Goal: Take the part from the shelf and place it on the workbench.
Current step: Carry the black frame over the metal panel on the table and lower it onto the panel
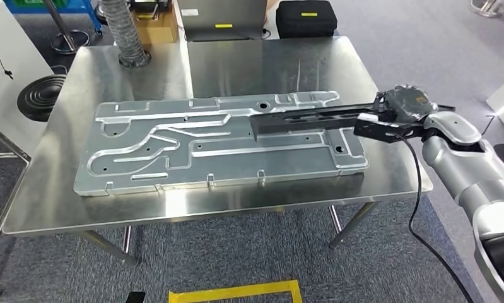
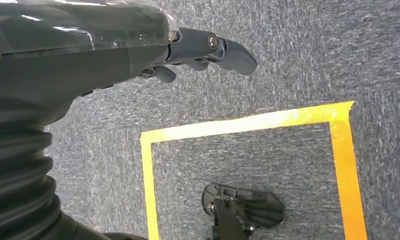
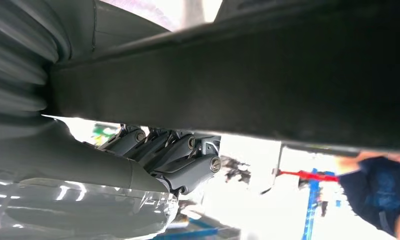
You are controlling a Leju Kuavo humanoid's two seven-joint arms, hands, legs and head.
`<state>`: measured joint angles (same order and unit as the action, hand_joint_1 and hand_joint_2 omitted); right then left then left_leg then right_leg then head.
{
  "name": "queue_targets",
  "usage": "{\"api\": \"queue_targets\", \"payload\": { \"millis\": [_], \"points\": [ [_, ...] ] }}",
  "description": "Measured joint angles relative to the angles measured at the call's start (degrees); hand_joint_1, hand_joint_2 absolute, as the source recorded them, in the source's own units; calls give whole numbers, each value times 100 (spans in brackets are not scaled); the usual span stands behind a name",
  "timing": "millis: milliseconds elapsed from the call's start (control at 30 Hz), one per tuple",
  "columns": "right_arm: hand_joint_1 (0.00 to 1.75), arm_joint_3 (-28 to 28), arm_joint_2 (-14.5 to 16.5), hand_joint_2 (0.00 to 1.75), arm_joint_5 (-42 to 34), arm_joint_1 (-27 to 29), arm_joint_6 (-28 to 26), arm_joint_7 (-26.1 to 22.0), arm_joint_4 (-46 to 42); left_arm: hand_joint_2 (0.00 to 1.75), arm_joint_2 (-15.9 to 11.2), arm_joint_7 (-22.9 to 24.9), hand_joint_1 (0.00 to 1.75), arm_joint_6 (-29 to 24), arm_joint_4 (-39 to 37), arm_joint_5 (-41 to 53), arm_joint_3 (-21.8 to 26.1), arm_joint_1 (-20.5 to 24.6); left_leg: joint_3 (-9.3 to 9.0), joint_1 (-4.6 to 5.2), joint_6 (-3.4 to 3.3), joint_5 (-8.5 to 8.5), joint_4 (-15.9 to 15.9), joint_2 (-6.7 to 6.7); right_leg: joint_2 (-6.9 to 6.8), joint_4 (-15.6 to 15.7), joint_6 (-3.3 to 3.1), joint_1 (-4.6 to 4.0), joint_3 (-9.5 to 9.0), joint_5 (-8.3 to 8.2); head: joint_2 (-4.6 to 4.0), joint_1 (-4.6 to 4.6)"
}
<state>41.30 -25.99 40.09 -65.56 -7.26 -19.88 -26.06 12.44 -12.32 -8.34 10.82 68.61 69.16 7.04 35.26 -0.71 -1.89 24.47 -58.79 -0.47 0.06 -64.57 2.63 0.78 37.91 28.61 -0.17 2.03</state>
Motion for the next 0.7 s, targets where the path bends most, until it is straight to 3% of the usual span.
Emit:
{"api": "queue_targets", "payload": {
  "millis": [67, 100, 133, 200, 267, 300, 400, 467, 500, 567, 600, 633, 700],
  "points": [
    [155, -20, -30, 175, 53, -35, -7, 93, 67, 175, 0, -1, 0, -1, 0, 0, 0, -5, -1, 10, -20, 4, -1, 1, 0, -775, 28, -1, 375, 313, 0, 0],
    [155, -24, -40, 175, 77, -38, -7, 134, 104, 175, 0, -1, 0, -1, 0, 0, 0, -8, -3, 14, -24, 7, -1, 0, 0, -984, 30, -1, 486, 345, 0, 0],
    [155, -28, -54, 175, 103, -39, -7, 179, 139, 175, 0, -1, 0, -1, 0, 0, 0, -9, -9, 18, -27, 10, -2, -2, -1, -966, 22, -1, 488, 262, 0, 0],
    [155, -48, -87, 175, 131, -56, -9, 242, 198, 175, 2, -1, 0, -1, 0, 0, 0, -8, -30, 27, -23, 17, -2, -8, -1, -292, -29, -9, 177, -140, -1, 0],
    [155, -83, -117, 175, 144, -95, -14, 284, 242, 175, 5, -1, 0, 1, 0, 0, 0, -6, -34, 49, 1, 28, -4, -11, -4, 439, -91, -45, -168, -409, -1, 0],
    [117, -99, -126, 131, 149, -111, -18, 297, 261, 175, 7, -1, 0, 3, 0, -1, 0, -7, -30, 55, 21, 32, -4, -11, -4, 610, -115, -64, -244, -443, -1, -1],
    [0, -142, -135, 0, 171, -127, -35, 322, 319, 175, 7, -1, 0, 11, 0, 7, -1, -13, -30, 55, 106, 52, -4, -3, -7, 691, -174, -74, -271, -443, -1, -2],
    [0, -158, -135, 0, 179, -136, -46, 328, 345, 175, 7, -1, 0, 9, 0, 33, -3, -10, 63, 57, 166, 231, -247, 5, -14, 745, -228, -38, -304, -467, 0, -2],
    [0, -163, -134, 0, 180, -139, -50, 329, 357, 175, 7, 1, 0, 7, 0, 42, -5, -10, 189, 53, 191, 401, -541, 9, -18, 760, -247, -23, -317, -473, 0, -3],
    [0, -166, -129, 0, 183, -140, -52, 329, 385, 87, 7, 4, 0, 7, 0, 34, -7, -14, 534, 43, 225, 746, -1306, 11, -18, 759, -266, -23, -319, -470, -1, -2],
    [0, -167, -125, 0, 183, -138, -52, 329, 399, 44, 6, 7, 0, 10, 0, 19, -6, -17, 661, 40, 235, 810, -1564, 11, -17, 754, -268, -24, -320, -467, -1, -2],
    [0, -171, -120, 0, 183, -136, -52, 329, 410, 0, 5, 9, 0, 15, 0, 4, -5, -18, 695, 39, 239, 762, -1617, 12, -15, 747, -267, -24, -322, -462, -1, -2],
    [0, -192, -111, 0, 183, -137, -52, 329, 423, 0, 1, 12, 0, 26, 0, -19, -4, -16, 448, 37, 226, 388, -1057, 14, -9, 725, -250, -22, -336, -439, -1, -2]
  ]
}}
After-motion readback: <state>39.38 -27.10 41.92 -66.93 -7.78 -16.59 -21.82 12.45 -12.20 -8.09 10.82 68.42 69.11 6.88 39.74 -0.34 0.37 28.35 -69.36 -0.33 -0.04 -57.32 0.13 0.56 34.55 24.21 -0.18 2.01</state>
